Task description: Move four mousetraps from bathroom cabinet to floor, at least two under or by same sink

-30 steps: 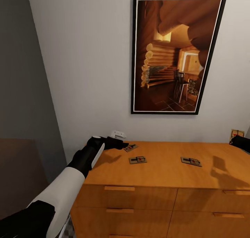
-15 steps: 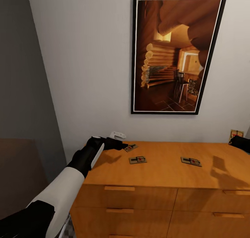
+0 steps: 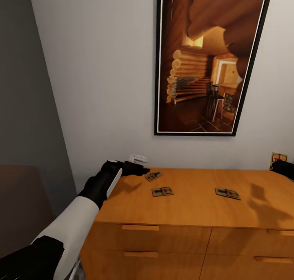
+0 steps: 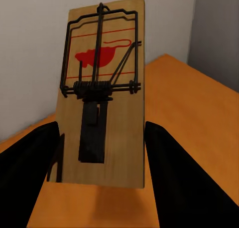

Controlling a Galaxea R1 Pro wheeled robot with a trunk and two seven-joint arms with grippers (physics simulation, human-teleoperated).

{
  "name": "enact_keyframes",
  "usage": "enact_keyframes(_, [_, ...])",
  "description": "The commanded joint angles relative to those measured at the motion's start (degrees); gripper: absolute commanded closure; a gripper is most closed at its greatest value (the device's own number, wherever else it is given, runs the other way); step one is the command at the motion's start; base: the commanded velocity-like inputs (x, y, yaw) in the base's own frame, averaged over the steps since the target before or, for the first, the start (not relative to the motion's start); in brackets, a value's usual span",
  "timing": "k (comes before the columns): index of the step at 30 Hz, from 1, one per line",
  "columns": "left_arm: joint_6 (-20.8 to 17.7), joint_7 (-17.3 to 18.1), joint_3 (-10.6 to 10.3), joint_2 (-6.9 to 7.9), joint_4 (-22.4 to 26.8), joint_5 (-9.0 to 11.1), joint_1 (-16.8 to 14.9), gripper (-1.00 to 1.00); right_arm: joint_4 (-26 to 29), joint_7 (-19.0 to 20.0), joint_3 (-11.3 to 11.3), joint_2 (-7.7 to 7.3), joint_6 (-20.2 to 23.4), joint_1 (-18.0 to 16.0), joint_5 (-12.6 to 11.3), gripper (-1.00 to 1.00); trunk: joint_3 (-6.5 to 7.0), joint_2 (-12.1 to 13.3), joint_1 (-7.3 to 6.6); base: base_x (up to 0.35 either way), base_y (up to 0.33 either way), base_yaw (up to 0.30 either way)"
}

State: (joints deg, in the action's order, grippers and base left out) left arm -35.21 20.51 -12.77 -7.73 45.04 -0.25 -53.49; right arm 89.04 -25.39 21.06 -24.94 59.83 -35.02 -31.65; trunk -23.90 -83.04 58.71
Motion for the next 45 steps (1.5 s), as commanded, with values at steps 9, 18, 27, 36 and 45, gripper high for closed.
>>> enact_keyframes(9, [-0.13, 0.28, -0.11, 0.00, 0.00, -0.06, -0.04, -1.00, 0.00, -0.54, 0.03, -0.09, 0.17, -0.05, -0.60, 1.00, -0.07, -0.04, 0.01, 0.034, 0.000, 0.000])
enact_keyframes(18, [-0.13, 1.88, -0.80, -0.06, -0.45, -0.20, -0.04, -1.00, -0.04, -0.54, -0.04, -0.11, 0.17, -0.05, -0.60, 1.00, -0.07, -0.04, 0.01, 0.001, 0.000, 0.000])
enact_keyframes(27, [-0.07, 10.00, -0.95, 0.06, 0.11, -3.07, -0.04, -1.00, -0.02, -0.54, -0.03, -0.11, 0.17, -0.06, -0.60, 1.00, -0.07, -0.04, 0.01, 0.000, 0.000, 0.000])
enact_keyframes(36, [0.16, 11.00, -0.58, 0.08, 0.84, -5.63, -0.04, -1.00, -0.01, -0.54, -0.06, -0.15, 0.17, -0.06, -0.60, 1.00, -0.07, -0.04, 0.01, 0.001, 0.000, 0.000])
enact_keyframes(45, [0.14, 11.12, -0.81, 0.07, 2.47, -5.72, -0.04, -1.00, -0.01, -0.55, -0.01, -0.19, 0.17, -0.05, -0.60, 1.00, -0.07, -0.04, 0.01, 0.222, 0.000, 0.000])
